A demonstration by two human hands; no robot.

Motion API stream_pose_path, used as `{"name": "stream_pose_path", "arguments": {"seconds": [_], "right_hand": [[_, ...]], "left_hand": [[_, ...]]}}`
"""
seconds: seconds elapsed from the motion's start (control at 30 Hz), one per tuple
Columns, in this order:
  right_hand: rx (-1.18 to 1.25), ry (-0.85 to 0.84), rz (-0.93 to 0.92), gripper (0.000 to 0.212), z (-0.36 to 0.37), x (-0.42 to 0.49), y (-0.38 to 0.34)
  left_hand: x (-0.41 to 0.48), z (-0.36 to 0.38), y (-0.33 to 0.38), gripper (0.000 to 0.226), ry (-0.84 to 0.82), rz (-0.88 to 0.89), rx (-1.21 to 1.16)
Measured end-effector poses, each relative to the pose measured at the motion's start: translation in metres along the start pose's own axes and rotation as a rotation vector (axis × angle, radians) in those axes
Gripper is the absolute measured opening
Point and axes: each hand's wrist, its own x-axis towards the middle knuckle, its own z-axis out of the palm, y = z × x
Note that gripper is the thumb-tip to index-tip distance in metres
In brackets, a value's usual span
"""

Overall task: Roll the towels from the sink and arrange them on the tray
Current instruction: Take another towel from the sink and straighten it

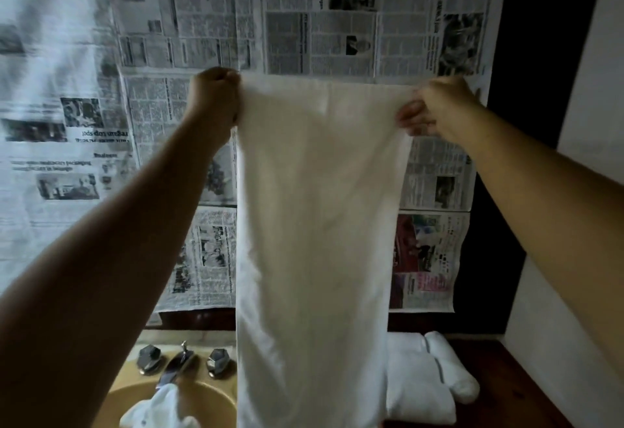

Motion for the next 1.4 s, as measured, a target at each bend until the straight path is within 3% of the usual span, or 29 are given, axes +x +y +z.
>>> {"name": "stream_pose_path", "arguments": {"seconds": [0.07,0.13,0.2,0.27,0.37,0.53,0.87,1.07,1.2,1.33,1.4], "right_hand": [[0.141,0.007,0.012,0.028,0.002,0.0,-0.001],[0.131,0.062,-0.005,0.038,0.003,0.002,-0.004],[0.099,0.086,0.002,0.027,0.0,0.006,-0.003],[0.049,0.018,0.048,0.017,-0.004,0.008,-0.002],[-0.098,-0.192,0.071,0.025,-0.008,0.003,0.001],[-0.248,-0.229,-0.115,0.041,0.004,-0.004,-0.004],[-0.33,-0.335,-0.522,0.024,0.043,-0.039,-0.035],[-0.3,-0.263,-0.682,0.03,0.052,-0.048,-0.037],[-0.359,-0.302,-0.747,0.025,0.05,-0.054,-0.037],[-0.671,-0.644,-0.569,0.013,0.038,-0.061,-0.039],[-0.741,-0.74,-0.453,0.039,0.029,-0.06,-0.035]], "left_hand": [[-0.006,0.008,0.007,0.026,-0.037,-0.046,-0.113],[-0.02,0.01,0.017,0.023,-0.151,-0.057,-0.196],[-0.036,0.005,0.02,0.021,-0.284,-0.009,-0.233],[-0.043,-0.009,0.011,0.015,-0.357,0.119,-0.138],[-0.049,-0.024,-0.013,0.02,-0.335,0.293,0.083],[-0.048,-0.012,-0.026,0.019,-0.295,0.259,0.039],[-0.063,0.039,0.005,0.024,-0.511,0.407,0.013],[-0.066,0.043,0.0,0.017,-0.64,0.169,-0.162],[-0.067,0.04,0.001,0.017,-0.563,0.154,-0.182],[-0.06,0.031,-0.001,0.021,-0.374,0.147,-0.13],[-0.053,0.022,-0.002,0.023,-0.304,0.139,-0.103]]}}
